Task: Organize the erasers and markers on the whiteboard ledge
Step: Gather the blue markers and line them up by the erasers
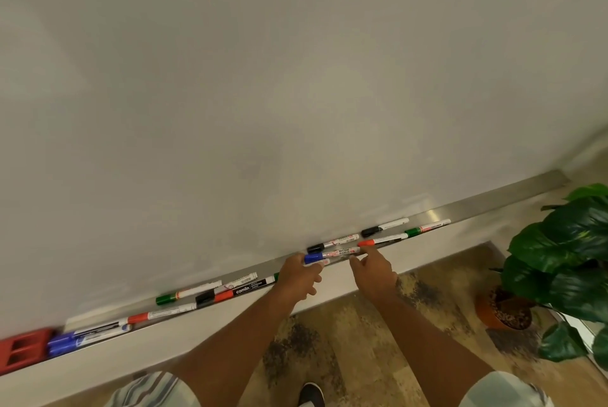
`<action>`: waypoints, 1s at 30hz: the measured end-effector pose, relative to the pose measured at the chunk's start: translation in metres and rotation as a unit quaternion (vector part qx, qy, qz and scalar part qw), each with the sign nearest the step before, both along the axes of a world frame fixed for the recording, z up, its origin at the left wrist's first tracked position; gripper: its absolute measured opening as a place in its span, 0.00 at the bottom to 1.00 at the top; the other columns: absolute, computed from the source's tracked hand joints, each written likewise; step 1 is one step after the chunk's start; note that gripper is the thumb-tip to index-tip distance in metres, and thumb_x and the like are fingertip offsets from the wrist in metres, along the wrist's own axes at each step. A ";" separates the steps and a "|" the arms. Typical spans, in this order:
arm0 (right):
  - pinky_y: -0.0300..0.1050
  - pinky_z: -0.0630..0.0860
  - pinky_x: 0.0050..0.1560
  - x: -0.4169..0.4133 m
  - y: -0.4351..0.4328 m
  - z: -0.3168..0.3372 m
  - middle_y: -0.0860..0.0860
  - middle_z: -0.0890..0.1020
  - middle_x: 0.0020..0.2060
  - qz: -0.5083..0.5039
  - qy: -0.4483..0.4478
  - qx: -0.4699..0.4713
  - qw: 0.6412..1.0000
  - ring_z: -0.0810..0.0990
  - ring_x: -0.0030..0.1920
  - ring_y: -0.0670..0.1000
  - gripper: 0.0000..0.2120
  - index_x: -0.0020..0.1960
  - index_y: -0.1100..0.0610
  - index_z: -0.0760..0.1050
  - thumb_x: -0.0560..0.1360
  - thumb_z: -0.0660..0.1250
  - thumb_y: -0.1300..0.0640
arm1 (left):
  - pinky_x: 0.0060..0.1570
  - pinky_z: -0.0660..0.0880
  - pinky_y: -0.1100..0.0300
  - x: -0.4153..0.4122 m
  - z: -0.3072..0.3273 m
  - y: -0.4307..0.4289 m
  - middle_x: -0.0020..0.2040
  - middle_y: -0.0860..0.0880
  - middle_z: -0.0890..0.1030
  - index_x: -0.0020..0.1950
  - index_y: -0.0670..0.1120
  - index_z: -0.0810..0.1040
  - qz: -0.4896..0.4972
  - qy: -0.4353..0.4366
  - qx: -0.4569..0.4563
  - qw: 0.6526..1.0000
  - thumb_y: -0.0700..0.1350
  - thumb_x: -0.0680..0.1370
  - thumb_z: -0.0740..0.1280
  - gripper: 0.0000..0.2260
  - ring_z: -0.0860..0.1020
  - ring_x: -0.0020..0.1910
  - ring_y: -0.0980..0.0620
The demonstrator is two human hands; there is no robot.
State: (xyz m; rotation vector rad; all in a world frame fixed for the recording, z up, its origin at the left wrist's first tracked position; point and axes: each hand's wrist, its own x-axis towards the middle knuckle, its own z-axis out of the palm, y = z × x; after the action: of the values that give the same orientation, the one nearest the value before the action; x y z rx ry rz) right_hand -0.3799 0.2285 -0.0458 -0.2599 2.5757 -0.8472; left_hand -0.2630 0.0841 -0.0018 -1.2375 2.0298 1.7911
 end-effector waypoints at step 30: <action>0.42 0.83 0.35 0.130 -0.132 0.034 0.50 0.87 0.35 0.279 -0.115 -0.171 0.938 0.86 0.33 0.51 0.04 0.46 0.51 0.85 0.73 0.79 0.55 | 0.52 0.83 0.42 0.183 0.006 -0.112 0.43 0.41 0.88 0.48 0.46 0.85 0.305 0.091 -0.076 0.945 0.42 0.85 0.63 0.12 0.86 0.46 0.39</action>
State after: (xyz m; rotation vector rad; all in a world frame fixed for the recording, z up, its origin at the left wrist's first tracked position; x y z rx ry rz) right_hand -0.2502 0.0966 -0.0118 -0.8873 1.9641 -1.0169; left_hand -0.0796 -0.0276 0.0045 -1.9884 2.0554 2.0882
